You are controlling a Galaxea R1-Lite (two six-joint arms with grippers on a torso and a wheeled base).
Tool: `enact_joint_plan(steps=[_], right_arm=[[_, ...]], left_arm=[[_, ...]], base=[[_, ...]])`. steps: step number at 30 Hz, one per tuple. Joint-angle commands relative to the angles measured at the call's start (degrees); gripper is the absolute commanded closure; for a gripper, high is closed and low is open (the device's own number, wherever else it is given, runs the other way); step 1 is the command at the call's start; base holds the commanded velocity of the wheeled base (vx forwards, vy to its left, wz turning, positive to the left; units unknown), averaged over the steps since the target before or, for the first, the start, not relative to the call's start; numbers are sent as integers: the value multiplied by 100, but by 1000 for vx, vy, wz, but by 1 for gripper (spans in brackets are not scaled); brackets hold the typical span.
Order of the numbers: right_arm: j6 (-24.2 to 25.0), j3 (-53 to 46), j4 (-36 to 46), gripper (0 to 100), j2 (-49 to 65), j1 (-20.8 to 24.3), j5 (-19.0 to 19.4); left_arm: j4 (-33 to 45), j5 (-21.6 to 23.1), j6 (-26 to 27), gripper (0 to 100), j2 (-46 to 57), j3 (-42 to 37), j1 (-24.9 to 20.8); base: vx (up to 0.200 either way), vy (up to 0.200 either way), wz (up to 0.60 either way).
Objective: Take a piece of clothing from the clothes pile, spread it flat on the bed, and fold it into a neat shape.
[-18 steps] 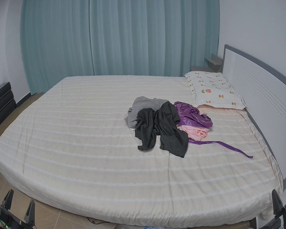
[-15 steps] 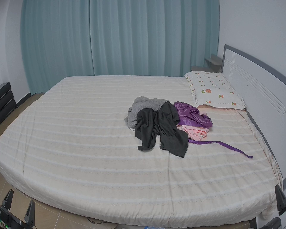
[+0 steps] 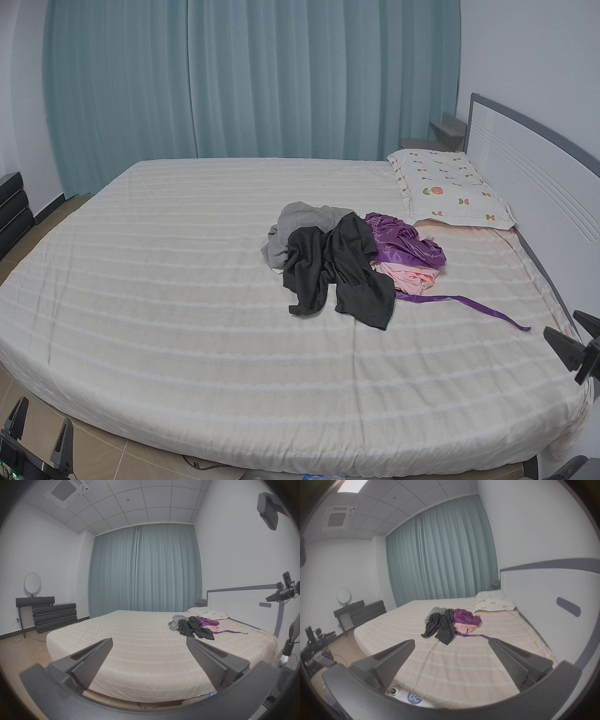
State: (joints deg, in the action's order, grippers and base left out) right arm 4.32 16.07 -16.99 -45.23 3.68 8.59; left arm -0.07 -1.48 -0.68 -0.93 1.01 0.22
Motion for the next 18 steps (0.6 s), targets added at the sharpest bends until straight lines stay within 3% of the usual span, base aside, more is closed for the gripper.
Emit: enact_joint_plan(steps=[1, 5, 10, 18], right_arm=[[1124, 1566, -1614, 0, -5330, 774, 46], [1353, 2208, -1614, 0, -6191, 924, -86], [2100, 3526, -1614, 0, -7791, 1117, -350], [2768, 4915, -1544, 0, -9223, 1495, -578]], left_arm=[[-1, -2, -2, 0, 93, -101, 4], [-1, -2, -2, 0, 93, -101, 4], [-1, -2, -2, 0, 93, -101, 4], [-1, -2, -2, 0, 93, -101, 4]], base=[[0, 0, 0], [0, 0, 0], [0, 0, 0], [0, 0, 0]])
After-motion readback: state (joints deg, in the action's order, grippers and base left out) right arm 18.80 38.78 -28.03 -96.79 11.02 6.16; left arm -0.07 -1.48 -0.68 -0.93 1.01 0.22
